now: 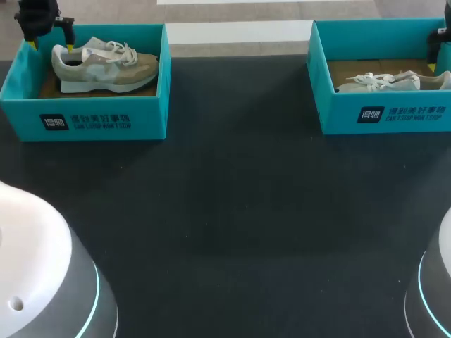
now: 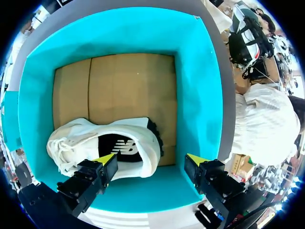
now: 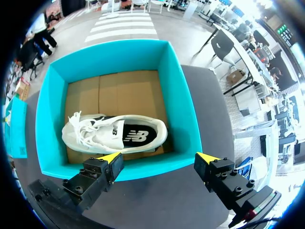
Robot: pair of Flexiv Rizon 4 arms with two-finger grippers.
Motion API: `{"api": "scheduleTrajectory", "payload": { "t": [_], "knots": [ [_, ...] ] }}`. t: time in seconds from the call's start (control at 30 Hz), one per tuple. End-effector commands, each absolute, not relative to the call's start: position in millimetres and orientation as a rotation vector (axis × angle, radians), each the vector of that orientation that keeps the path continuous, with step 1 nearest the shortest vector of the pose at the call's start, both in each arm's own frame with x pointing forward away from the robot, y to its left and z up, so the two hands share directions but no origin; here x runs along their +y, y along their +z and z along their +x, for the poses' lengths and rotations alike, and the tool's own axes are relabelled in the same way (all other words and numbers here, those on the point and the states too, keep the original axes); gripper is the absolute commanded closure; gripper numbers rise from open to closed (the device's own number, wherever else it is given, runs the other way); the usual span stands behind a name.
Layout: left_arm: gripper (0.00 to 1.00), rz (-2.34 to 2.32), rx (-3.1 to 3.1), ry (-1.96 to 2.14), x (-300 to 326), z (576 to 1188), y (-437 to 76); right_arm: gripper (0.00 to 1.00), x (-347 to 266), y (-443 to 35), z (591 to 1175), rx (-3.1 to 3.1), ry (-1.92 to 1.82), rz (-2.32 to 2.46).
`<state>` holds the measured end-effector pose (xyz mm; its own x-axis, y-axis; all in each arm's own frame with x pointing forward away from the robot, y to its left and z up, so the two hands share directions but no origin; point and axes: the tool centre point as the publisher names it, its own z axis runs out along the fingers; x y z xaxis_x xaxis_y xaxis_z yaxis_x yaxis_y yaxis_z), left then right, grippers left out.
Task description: Take the shoe out of the shoebox, open the shoe tongue, remove and reinsert the insole, then place the shoe into the shoebox
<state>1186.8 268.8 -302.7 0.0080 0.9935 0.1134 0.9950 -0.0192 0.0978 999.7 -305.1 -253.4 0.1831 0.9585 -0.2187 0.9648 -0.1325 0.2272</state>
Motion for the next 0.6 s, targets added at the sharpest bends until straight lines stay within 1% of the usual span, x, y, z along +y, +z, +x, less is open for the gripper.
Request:
{"api": "scheduleTrajectory", "payload": {
  "t": [0.03,0.1,0.13,0.2,0.4,0.6],
  "knots": [
    [0.16,-2.217,-2.177,-0.202,270,1197,-313,0.0,-305,-254,1000,1.824,-0.027,2.15],
    [0.36,-2.207,-2.179,-0.183,271,1199,-317,0.0,-305,-254,1000,1.824,-0.027,2.15],
    [0.39,-2.205,-2.177,-0.175,271,1199,-318,0.0,-305,-254,1000,1.824,-0.027,2.15],
    [0.35,-2.206,-2.175,-0.152,272,1200,-321,0.0,-305,-254,1000,1.824,-0.027,2.15],
    [0.33,-2.185,-2.163,-0.142,276,1199,-330,0.0,-305,-254,1000,1.824,-0.027,2.15],
    [0.39,-2.166,-2.167,-0.074,280,1200,-341,0.0,-305,-254,1000,1.824,-0.027,2.15]
  ]
}}
